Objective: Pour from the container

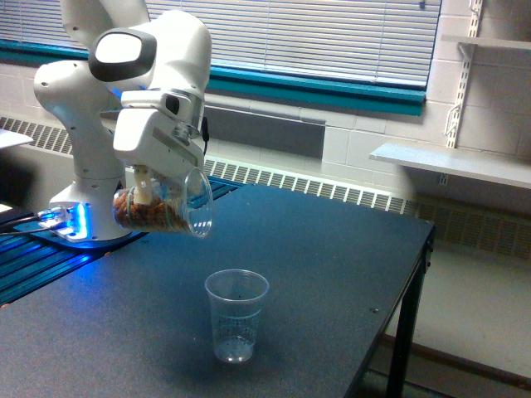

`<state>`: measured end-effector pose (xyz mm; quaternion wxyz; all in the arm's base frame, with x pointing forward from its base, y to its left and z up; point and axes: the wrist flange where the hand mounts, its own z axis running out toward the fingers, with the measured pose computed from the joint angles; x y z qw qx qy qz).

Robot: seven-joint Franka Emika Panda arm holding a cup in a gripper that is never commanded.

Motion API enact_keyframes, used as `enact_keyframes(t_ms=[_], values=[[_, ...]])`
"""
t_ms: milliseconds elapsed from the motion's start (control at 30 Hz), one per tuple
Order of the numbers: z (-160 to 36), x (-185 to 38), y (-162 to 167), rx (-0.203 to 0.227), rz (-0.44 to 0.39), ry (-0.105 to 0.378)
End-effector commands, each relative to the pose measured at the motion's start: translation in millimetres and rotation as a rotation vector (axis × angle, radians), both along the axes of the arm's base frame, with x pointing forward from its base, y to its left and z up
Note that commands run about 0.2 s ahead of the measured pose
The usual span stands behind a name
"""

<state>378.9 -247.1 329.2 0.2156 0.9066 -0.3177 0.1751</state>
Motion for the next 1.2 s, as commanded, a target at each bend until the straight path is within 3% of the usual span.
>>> enact_keyframes(t_ms=[33, 433, 1200], values=[[-0.6, 10, 9, -0.024, -0.003, 0.005], [-10.3, 21, 22, -0.060, -0.002, 0.044], [-17.8, 30, 36, -0.175, 0.007, 0.157]])
